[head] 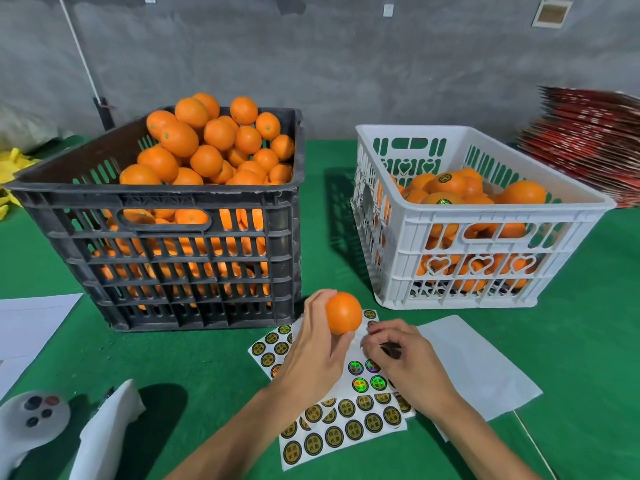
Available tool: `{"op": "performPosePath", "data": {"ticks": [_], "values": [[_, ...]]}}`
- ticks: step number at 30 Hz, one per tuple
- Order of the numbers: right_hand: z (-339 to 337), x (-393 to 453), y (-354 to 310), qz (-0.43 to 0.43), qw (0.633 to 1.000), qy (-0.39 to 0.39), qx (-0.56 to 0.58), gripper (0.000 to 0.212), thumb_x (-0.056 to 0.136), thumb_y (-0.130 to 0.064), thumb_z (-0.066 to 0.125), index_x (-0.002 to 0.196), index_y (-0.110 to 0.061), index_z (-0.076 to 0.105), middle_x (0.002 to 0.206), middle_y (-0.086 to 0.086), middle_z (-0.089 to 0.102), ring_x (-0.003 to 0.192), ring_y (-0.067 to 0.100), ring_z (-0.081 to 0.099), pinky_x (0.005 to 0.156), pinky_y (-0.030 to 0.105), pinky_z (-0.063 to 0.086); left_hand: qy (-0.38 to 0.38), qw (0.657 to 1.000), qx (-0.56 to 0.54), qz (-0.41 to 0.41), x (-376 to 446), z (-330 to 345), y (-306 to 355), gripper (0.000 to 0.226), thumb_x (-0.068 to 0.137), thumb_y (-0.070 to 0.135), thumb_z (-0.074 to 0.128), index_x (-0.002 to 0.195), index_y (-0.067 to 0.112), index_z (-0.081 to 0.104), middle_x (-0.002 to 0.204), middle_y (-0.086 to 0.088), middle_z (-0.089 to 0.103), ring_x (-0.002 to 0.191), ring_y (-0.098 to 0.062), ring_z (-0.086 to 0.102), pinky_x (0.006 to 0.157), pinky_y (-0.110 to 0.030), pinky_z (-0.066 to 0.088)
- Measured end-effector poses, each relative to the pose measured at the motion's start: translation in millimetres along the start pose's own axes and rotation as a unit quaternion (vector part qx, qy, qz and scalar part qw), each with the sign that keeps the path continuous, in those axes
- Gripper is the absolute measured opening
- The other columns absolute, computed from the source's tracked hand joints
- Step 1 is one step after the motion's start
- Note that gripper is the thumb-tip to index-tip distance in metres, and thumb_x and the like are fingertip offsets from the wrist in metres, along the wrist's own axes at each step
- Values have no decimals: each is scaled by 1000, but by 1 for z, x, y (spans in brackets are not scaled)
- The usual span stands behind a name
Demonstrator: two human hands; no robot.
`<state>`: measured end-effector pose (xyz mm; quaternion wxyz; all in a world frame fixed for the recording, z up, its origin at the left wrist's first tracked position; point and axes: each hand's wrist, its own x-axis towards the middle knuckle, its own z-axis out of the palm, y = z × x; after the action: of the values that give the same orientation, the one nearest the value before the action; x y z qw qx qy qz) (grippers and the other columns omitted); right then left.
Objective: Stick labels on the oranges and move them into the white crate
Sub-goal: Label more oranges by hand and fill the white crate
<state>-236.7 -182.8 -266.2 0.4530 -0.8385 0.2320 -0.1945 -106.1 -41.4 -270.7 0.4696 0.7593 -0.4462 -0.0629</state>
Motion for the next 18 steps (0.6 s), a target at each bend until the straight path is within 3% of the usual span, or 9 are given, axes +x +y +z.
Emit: {"op": "performPosePath", "data": {"ticks": [5,8,12,15,18], "values": [[0,2,-11,55,990,112,66,9,99,-28,65,92,-30,71,90,-16,73,88,3,68,80,23,53,-6,999,-37,-20,0,-2,-3,68,100,32,61,141,54,12,150,11,26,118,-4,57,91,-14,47],[-2,9,-33,-14,978,204,28,9,101,-30,62,93,-34,67,88,-15,69,83,2,66,68,17,48,-2,997,-78,-30,1,-6,2,67,99,36,62,142,56,16,149,14,28,116,10,55,91,-12,50],[1,16,-63,-98,963,242,-75,8,102,-28,60,98,-28,67,99,-19,62,96,5,60,77,24,50,33,993,-112,-21,7,-11,15,63,95,47,65,142,54,23,146,17,32,123,-10,57,99,-26,52],[3,16,-76,-115,966,231,-6,9,101,-24,62,98,-26,70,104,-17,63,102,7,62,82,32,54,41,989,-141,4,14,-16,27,65,94,40,67,144,49,27,146,13,35,127,-18,55,103,-41,51],[0,12,-91,-123,958,252,60,13,100,-31,60,103,-33,73,114,-19,66,113,4,61,88,35,56,75,989,-116,56,26,-22,42,65,94,25,70,143,44,32,148,13,34,130,-20,54,100,-36,54]]}}
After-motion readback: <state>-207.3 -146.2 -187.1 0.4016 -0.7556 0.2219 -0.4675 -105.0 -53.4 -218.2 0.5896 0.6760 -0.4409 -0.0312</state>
